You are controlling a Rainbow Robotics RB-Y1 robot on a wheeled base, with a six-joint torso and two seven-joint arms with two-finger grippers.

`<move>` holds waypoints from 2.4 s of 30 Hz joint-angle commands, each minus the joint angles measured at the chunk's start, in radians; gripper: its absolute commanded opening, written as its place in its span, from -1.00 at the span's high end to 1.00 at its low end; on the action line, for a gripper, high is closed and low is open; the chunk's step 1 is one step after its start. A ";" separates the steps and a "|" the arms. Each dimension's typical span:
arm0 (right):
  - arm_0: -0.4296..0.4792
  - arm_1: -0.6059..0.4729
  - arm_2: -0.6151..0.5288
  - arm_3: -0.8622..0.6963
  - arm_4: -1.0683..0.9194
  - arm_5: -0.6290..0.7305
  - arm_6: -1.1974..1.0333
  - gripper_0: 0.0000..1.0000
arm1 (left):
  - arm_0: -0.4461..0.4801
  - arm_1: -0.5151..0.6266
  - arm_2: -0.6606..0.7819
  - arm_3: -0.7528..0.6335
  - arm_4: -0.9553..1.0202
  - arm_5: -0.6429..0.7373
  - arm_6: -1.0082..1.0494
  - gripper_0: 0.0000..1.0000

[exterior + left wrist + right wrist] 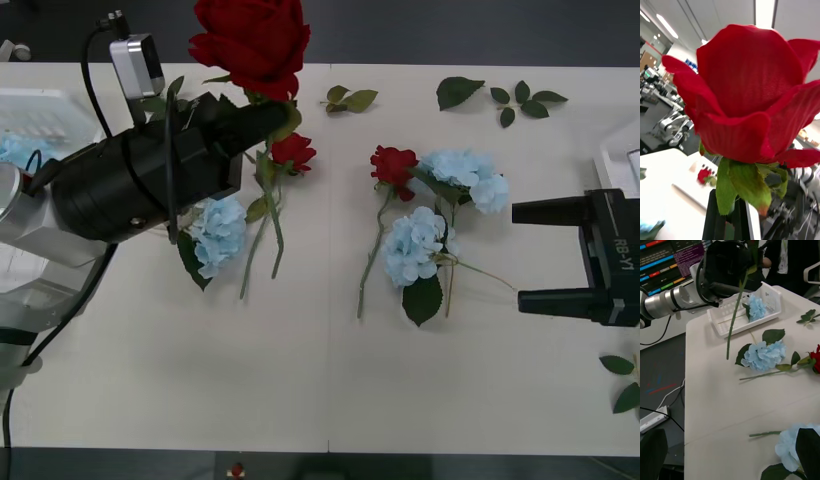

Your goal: Put the red flowers into the right box and the blue flowers into the left box

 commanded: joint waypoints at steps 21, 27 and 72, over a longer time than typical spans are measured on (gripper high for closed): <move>-0.096 0.185 0.323 0.165 0.005 -0.177 0.156 -1.00 | 0.032 -0.200 -0.101 -0.064 0.023 -0.080 -0.008 1.00; -0.105 0.217 0.372 0.167 0.005 -0.229 0.156 -1.00 | 0.032 -0.223 -0.102 -0.064 0.020 -0.113 -0.008 1.00; -0.274 0.312 0.546 0.287 0.026 -0.395 0.156 -1.00 | 0.032 -0.230 -0.144 -0.064 -0.018 -0.231 -0.008 1.00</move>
